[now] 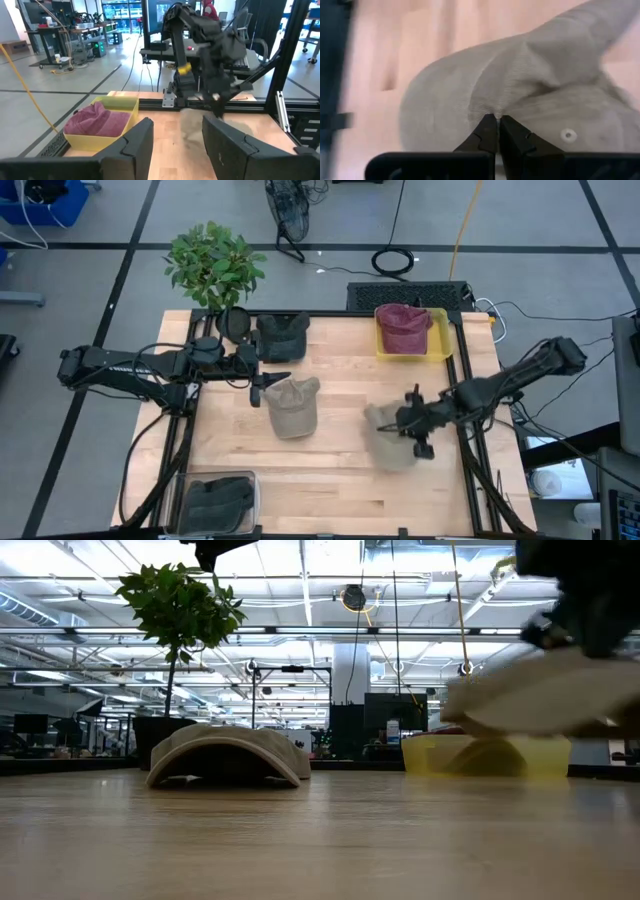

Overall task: Pick & Place hat
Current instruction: Put the bottom brown cap into the yellow bin

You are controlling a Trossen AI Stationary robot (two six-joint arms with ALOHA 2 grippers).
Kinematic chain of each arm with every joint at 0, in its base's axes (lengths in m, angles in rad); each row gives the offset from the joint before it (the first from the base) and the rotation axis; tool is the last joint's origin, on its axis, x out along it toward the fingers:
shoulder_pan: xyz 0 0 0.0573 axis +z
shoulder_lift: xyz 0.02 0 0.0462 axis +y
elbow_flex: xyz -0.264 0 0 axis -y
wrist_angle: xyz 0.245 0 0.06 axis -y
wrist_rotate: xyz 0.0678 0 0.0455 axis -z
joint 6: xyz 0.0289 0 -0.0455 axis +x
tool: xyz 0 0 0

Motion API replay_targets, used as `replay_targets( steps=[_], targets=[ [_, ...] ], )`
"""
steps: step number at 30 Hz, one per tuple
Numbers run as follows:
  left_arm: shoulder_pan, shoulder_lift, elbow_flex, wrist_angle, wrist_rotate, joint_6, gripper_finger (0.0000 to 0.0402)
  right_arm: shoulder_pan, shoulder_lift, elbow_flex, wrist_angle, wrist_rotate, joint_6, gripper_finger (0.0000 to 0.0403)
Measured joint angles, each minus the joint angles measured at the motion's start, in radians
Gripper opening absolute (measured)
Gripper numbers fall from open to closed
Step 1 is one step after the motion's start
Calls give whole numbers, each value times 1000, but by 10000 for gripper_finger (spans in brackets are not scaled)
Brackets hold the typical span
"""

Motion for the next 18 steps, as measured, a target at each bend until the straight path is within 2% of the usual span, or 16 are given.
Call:
replay_targets(
  steps=[4, 6, 11, 16, 18],
  targets=[
    [0, 0, 0, 0, 0, -1, 172, -85, -9, 138, -200, 207, -156, 4],
    [0, 0, 0, -1, 0, -1, 172, -145, -9, 187, -269, 264, -236, 4],
    [0, 0, 0, -5, 0, -2, 172, -337, -9, 243, -352, 339, -418, 4],
    [0, 0, 0, -6, 0, -2, 172, -540, -9, 244, -346, 349, -657, 4],
    [0, 0, 0, -6, 0, -3, 172, -610, -9, 244, -326, 390, -762, 4]
  ],
)
